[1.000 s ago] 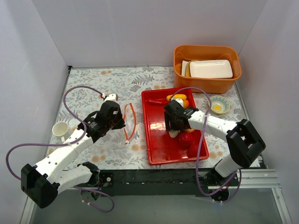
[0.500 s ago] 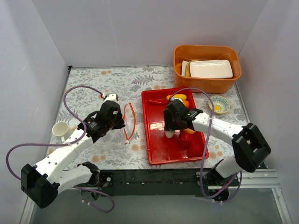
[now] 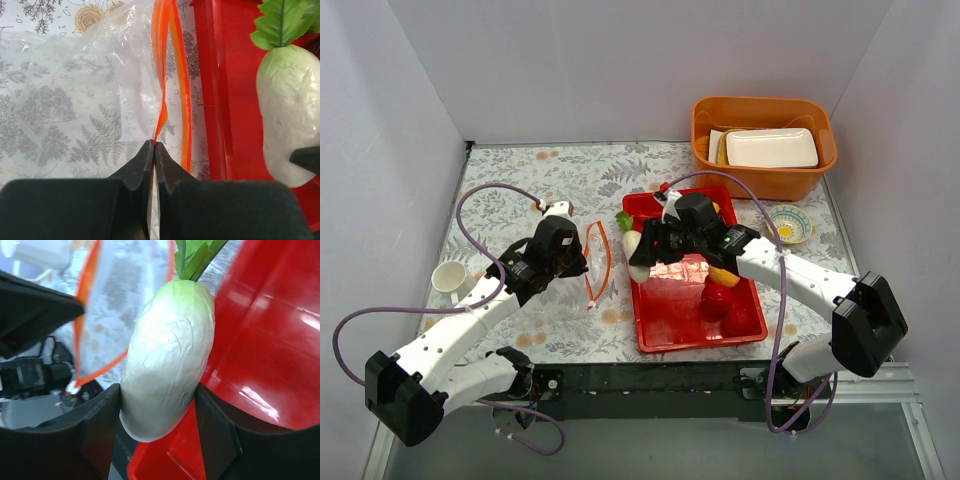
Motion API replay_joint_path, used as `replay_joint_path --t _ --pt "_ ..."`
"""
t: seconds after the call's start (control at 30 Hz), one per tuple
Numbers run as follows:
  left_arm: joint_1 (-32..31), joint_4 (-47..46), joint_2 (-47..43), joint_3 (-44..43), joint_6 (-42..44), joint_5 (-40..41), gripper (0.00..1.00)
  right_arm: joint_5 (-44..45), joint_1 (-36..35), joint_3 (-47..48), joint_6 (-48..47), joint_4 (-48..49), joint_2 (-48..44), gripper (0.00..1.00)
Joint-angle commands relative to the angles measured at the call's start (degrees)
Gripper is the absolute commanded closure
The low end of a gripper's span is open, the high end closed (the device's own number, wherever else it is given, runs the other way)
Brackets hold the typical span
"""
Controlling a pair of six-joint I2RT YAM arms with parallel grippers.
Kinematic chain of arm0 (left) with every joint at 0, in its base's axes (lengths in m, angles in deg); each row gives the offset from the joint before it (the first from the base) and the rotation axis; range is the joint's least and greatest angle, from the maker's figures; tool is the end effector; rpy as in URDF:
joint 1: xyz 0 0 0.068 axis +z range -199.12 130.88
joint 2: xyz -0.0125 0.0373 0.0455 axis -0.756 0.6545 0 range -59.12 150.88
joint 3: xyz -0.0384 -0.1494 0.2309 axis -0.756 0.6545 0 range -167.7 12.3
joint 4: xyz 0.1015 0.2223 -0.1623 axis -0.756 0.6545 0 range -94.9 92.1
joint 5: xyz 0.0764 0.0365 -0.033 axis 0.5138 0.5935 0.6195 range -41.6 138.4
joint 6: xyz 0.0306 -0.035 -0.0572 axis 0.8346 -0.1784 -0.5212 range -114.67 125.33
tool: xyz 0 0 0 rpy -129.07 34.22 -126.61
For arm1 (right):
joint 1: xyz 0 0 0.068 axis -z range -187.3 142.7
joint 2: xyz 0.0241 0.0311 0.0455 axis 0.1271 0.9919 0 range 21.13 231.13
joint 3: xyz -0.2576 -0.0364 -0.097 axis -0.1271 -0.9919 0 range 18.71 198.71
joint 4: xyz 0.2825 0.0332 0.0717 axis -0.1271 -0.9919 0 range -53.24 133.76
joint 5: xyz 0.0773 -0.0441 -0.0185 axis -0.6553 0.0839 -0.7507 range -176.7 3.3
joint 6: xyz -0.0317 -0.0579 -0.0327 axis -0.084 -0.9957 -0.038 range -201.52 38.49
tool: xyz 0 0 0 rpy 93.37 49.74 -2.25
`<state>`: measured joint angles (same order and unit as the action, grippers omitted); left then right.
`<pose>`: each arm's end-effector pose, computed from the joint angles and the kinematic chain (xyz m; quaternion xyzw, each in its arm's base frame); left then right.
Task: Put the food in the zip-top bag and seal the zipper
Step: Pick up the fake vegetable from the bin, then place the fake vegetable in the zipper food storage bag.
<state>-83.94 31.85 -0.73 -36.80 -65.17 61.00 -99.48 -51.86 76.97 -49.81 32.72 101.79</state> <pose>0.2186 -0.1357 0.2602 -0.3214 0.8648 -0.2341 0.3066 0.2532 0.2684 0.2543 -0.1504 0.8638 0.3678 0.3098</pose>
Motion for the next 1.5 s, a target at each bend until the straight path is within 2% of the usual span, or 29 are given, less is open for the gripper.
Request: replay_joint_path --t 0.0,0.13,0.3,0.47,0.6,0.73,0.93,1.13,1.23,1.33,1.43,1.47 --pt "0.2 -1.3 -0.7 0.0 0.2 -1.0 1.00 -8.9 -1.7 4.3 2.3 8.2 3.4 0.70" --pt "0.2 -1.6 -1.0 -0.4 -0.2 -1.7 1.00 -12.7 -2.8 6.2 4.9 10.5 6.7 0.70" --pt "0.2 -2.3 -1.6 -0.7 -1.0 -2.6 1.00 -15.9 -3.7 3.4 10.7 19.3 9.1 0.69" --pt "0.2 -2.7 -2.4 -0.9 -1.6 -2.2 1.00 -18.4 -4.0 5.2 11.7 17.4 12.4 0.69" --pt "0.2 -2.7 -3.7 -0.7 -2.3 -0.6 1.00 -16.8 -4.5 7.6 11.4 12.1 14.5 0.70" --pt "0.2 -3.3 -5.2 -0.6 -2.0 -0.4 1.00 -17.6 -4.6 7.7 11.5 13.2 15.2 0.70" --pt "0.2 -4.1 -5.0 -0.3 0.5 -5.9 1.00 -17.0 -4.6 11.6 10.7 12.4 16.5 0.69" --pt "0.2 -4.1 -5.3 0.1 2.8 -11.0 1.00 -15.6 -4.6 18.7 8.7 6.0 20.3 0.66" --pt "0.2 -4.5 -6.6 -0.3 2.0 -10.8 1.00 -13.5 -5.2 21.8 6.0 2.2 22.1 0.61" --pt "0.2 -4.7 -8.1 -1.0 0.5 -8.7 1.00 -12.4 -5.8 22.7 3.6 -0.2 22.7 0.48" --pt "0.2 -4.2 -9.5 -1.6 -1.4 -4.8 1.00 -9.2 -5.9 20.8 2.0 -0.8 20.0 0.32" --pt "0.2 -3.3 -9.5 -1.9 -1.7 -3.7 1.00 -9.1 -5.9 19.8 1.2 1.0 17.6 0.16"
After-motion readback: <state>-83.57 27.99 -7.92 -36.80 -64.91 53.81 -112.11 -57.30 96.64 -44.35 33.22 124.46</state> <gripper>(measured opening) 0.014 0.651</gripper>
